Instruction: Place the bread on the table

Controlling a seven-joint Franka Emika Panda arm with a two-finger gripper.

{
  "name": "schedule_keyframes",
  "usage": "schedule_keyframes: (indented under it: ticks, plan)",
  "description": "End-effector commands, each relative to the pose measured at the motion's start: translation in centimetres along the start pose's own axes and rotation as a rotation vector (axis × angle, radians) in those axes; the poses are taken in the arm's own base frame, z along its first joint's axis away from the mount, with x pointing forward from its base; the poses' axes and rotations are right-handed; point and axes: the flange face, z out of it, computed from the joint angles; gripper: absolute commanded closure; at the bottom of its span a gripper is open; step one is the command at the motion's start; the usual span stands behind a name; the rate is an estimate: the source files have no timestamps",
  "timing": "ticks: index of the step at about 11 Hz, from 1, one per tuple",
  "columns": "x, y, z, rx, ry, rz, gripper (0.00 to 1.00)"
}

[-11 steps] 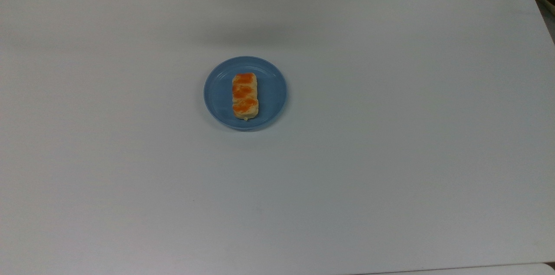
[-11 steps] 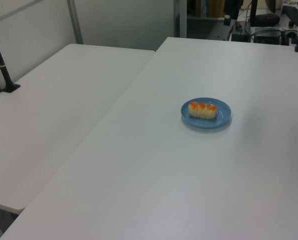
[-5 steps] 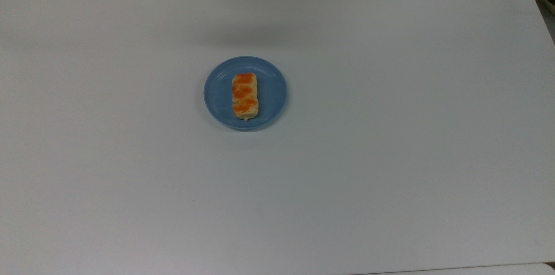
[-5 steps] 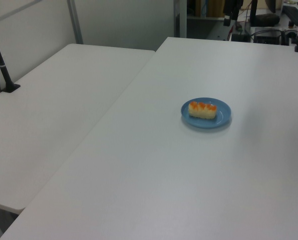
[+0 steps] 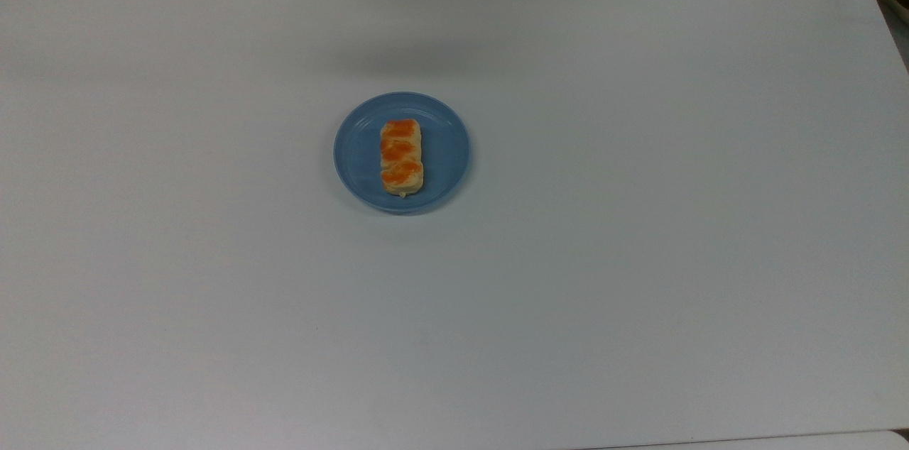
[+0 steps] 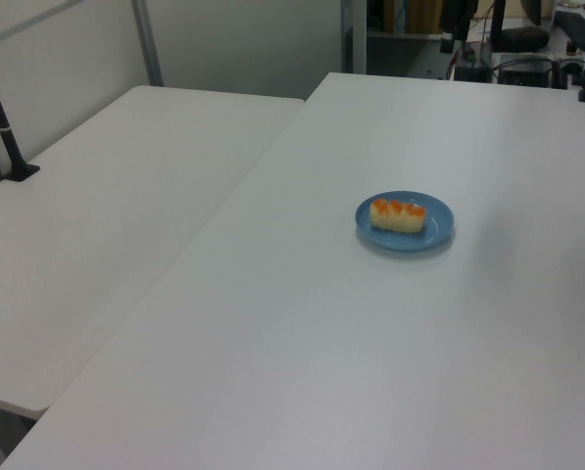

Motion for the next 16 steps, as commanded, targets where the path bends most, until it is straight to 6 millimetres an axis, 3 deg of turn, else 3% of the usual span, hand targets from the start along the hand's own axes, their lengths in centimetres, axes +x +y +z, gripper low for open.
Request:
schedule_keyframes:
  ticks: [1,6,10,12,16]
  plan:
    - [-0.6,-0.1,2.5,-0.073,-0.082,-0.053,0.0]
    - [1.3,-0.3,7.9,-0.085,-0.154,-0.142,0.0]
    - [1.4,-1.5,16.4,-0.089,-0.061,-0.116,0.0]
    - [2.1,-3.5,21.0,-0.092,-0.017,-0.06,0.0]
    - [3.2,-7.6,26.4,-0.069,-0.022,0.008,0.03]
